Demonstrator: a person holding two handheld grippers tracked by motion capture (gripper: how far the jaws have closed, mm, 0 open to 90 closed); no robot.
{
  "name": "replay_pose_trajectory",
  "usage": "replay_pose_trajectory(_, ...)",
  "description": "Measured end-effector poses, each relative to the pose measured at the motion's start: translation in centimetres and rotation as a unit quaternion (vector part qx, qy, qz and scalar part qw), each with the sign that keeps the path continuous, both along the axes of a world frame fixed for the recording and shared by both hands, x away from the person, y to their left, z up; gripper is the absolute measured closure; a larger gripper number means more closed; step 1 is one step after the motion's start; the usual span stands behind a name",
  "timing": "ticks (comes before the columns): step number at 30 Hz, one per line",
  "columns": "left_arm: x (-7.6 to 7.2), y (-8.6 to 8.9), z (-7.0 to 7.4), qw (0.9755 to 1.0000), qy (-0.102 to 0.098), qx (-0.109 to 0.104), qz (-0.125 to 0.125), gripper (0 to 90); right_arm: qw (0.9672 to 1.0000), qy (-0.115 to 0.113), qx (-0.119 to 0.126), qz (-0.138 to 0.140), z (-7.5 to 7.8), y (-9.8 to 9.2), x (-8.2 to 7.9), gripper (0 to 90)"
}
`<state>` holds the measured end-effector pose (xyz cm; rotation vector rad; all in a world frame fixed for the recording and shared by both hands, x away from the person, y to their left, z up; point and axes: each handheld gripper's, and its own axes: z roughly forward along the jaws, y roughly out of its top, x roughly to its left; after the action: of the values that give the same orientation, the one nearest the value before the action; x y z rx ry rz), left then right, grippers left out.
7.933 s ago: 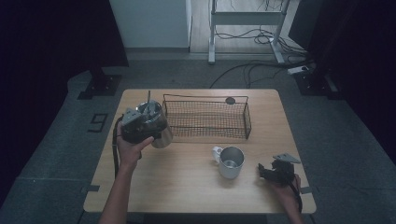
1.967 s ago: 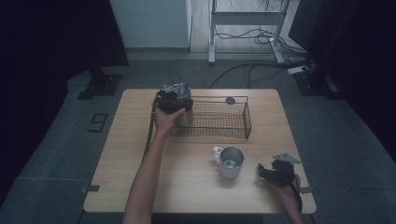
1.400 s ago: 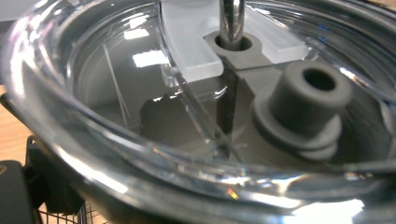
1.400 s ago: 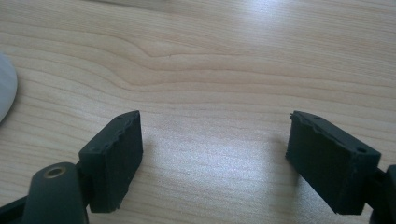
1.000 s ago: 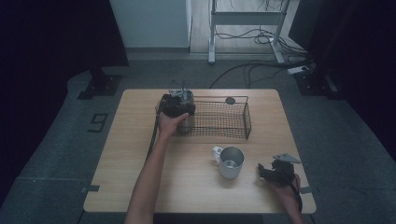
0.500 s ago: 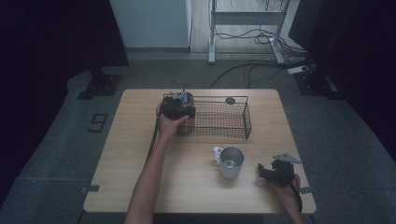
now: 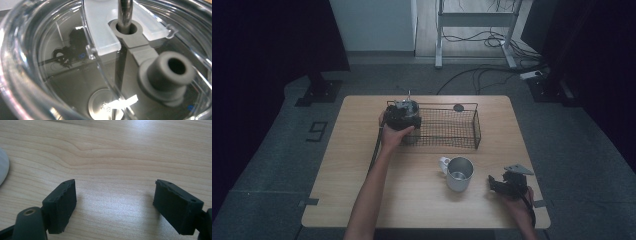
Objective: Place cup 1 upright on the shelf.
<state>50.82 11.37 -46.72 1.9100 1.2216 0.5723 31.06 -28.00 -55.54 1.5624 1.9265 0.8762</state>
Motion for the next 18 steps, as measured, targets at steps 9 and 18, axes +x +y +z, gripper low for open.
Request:
replay_pose_trajectory(9,-0.3,0.1,0.2,0.9999,0.002,-0.012,0.006,1.0,1.0,0.0,0.0,0.002,0.0,0.0,0.1,18.3)
replay_pose_trajectory(18,-1.4,0.5,1.5,0.9992,-0.033,-0.021,0.005,0.0,1.0,0.001,0.001,-0.002,0.0,0.0,0.1,18.3)
